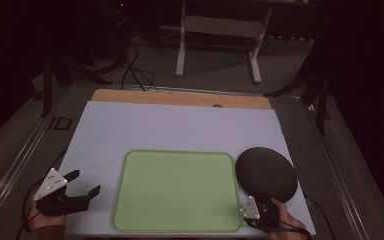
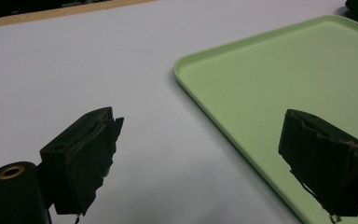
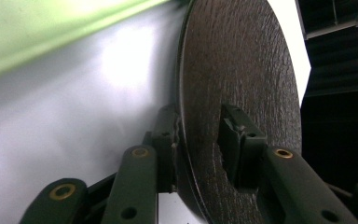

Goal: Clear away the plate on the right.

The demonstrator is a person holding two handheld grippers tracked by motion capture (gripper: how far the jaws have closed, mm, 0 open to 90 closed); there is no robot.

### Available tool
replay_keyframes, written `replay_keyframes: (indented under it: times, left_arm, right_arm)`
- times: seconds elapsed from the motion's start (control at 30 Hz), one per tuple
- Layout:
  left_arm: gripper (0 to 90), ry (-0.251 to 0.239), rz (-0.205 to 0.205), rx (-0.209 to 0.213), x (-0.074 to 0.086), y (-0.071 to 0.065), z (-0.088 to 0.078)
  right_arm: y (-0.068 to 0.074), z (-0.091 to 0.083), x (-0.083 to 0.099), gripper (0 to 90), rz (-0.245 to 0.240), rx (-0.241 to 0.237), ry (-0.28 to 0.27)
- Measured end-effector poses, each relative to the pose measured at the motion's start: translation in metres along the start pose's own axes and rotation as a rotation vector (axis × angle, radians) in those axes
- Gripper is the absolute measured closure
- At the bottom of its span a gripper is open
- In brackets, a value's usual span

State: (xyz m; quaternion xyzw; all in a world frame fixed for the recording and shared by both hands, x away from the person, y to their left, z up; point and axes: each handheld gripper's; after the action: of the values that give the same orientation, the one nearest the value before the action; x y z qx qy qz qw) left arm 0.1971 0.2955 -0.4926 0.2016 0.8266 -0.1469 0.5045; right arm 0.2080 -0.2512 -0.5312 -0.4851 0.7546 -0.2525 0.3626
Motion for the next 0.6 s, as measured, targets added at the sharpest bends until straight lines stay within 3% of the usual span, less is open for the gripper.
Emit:
replay_keyframes:
  times: [0.23, 0.6]
  left_arm:
    - [11.4, 0.001, -0.001, 0.001, 0.000, 0.000, 0.000]
    - [11.6, 0.004, -0.001, 0.001, 0.000, 0.000, 0.000]
  right_arm:
    - [0.000, 0.008, 0.001, 70.2, -0.020, 0.003, 0.019]
    - [0.008, 0.011, -0.003, 70.0, -0.074, 0.071, 0.054]
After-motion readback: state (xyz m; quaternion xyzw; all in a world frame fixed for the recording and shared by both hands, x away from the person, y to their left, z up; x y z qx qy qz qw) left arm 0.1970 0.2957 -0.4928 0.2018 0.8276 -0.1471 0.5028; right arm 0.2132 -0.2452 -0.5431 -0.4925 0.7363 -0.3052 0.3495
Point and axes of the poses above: each handheld gripper's, and its own axes: z roughly forward along the jaws, x roughly out of its underside, y roughly to its left, and after that the axes turned 3 degrees about -y, right-handed
